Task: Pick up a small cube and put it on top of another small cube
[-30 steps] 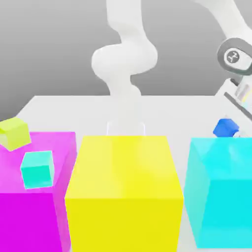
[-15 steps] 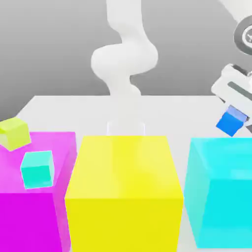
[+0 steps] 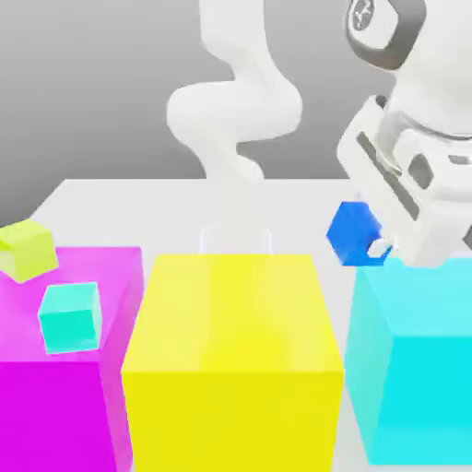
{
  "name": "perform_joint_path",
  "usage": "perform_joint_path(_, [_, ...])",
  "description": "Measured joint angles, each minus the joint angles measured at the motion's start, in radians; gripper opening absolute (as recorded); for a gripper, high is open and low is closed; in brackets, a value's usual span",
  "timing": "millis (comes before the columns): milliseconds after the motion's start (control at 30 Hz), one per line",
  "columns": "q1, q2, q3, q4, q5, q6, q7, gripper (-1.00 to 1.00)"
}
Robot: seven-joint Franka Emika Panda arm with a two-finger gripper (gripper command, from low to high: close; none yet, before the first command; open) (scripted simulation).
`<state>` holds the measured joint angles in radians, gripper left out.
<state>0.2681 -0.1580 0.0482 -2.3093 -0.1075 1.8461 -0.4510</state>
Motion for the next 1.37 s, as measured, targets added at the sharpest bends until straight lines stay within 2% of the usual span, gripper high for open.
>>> perform_joint_path(733, [-0.495, -0.134, -0.300, 0.029, -0.037, 0.081, 0.986, -1.00])
perform_joint_path(1100, [-0.620, -0.173, -0.305, 0.002, 0.016, 0.136, 1.444, -1.00])
perform_joint_path(1200, [-0.622, -0.139, -0.306, -0.062, 0.027, 0.236, 1.463, -1.00])
perform_joint_path(1233, [-0.623, -0.125, -0.309, -0.089, 0.029, 0.277, 1.463, 1.00])
perform_joint_path(1367, [-0.623, -0.125, -0.309, -0.089, 0.029, 0.277, 1.462, 1.00])
